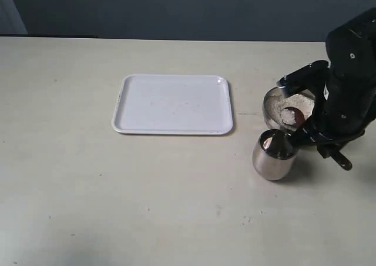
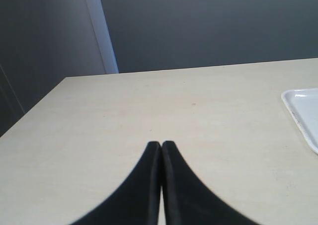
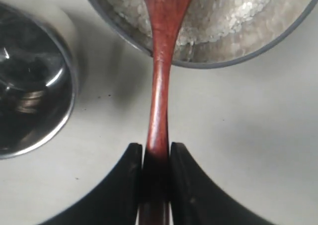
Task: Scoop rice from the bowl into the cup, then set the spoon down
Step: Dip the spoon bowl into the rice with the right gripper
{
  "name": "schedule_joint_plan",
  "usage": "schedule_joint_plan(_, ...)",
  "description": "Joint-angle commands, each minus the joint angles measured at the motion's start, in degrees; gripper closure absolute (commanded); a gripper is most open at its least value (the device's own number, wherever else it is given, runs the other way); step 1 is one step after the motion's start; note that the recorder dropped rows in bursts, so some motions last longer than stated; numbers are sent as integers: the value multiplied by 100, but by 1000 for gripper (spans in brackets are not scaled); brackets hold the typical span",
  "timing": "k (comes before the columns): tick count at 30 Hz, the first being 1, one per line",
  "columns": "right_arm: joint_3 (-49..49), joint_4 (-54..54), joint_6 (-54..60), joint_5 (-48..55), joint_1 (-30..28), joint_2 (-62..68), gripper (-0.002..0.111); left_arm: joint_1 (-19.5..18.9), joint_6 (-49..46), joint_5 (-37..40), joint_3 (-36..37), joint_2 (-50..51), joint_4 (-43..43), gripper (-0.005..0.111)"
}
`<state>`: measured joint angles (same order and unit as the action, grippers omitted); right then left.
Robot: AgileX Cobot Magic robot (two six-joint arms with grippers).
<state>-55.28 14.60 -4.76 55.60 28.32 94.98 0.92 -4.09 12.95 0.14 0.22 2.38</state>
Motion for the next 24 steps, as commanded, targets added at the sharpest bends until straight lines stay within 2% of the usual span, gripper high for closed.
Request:
schedule_joint_plan(1,125,-126,-132,-323,-175,-348,109,31,27,-63,-14,-22,6,106)
schedule_joint_plan(4,125,-200,-132,-312,-498,-507,109,31,27,-63,-14,-22,6,106)
schedule_joint_plan(16,125,-303,-85,-249,-498,-655,109,31,27,-63,-14,-22,6,106)
schedule_joint_plan(24,125,-402,22,211,-498,-1241,109,31,27,-63,-14,-22,6,106)
